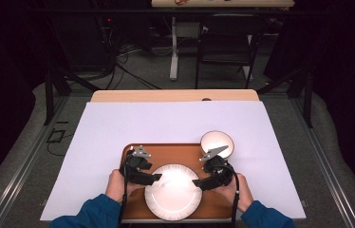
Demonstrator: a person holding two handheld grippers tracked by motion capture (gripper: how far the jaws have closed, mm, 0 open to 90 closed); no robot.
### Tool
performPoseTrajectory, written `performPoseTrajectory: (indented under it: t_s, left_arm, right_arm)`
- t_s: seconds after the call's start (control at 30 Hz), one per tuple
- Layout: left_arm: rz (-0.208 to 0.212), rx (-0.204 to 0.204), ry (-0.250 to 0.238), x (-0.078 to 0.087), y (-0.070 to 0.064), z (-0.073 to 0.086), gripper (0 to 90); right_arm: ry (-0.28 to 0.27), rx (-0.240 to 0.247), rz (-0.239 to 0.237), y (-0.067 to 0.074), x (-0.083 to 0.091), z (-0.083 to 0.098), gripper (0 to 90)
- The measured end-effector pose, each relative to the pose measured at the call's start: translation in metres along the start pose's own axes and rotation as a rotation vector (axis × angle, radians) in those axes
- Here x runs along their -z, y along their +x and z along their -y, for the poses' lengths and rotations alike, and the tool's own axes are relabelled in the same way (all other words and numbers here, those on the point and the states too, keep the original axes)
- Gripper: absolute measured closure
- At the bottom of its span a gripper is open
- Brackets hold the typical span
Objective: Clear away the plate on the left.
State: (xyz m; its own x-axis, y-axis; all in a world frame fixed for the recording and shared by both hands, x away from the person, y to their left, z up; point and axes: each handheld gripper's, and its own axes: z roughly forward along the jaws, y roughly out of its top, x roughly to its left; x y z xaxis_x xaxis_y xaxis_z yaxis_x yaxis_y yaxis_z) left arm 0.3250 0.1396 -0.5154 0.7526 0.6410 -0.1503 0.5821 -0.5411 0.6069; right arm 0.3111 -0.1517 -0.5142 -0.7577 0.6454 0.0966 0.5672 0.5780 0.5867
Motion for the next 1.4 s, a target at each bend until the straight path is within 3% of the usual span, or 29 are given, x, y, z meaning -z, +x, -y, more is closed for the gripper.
performPoseTrajectory:
  t_s: [0.1, 0.27, 0.37, 0.5, 0.63, 0.83, 1.03, 1.4]
  left_arm:
    - [-0.028, -0.022, -0.017, 0.011, 0.001, 0.002, 28.5]
    - [-0.052, -0.047, -0.033, 0.025, 0.002, 0.006, 20.4]
    - [-0.079, -0.036, -0.038, 0.032, 0.004, 0.008, 16.3]
    - [-0.102, -0.016, -0.052, 0.04, 0.009, 0.013, 14.9]
    - [-0.117, 0.009, -0.086, 0.048, 0.013, 0.02, 13.5]
    - [-0.126, 0.011, -0.093, 0.054, 0.017, 0.029, 10.8]
    - [-0.149, 0.017, -0.102, 0.061, 0.02, 0.037, 8.2]
    - [-0.215, 0.066, -0.115, 0.077, 0.035, 0.058, 4.5]
  right_arm:
    - [-0.01, 0.012, 0.007, -0.001, 0.006, 0.002, 15.9]
    - [-0.021, 0.034, 0.021, -0.004, 0.015, 0.005, 5.9]
    - [-0.04, 0.057, 0.039, -0.003, 0.023, 0.006, 0.0]
    - [-0.057, 0.085, 0.054, -0.003, 0.029, 0.007, 0.0]
    - [-0.071, 0.084, 0.06, -0.004, 0.034, 0.008, 0.0]
    - [-0.098, 0.089, 0.076, -0.005, 0.044, 0.012, 0.0]
    - [-0.147, 0.082, 0.121, -0.009, 0.057, 0.02, 0.0]
    - [-0.167, 0.053, 0.18, -0.019, 0.069, 0.036, 0.0]
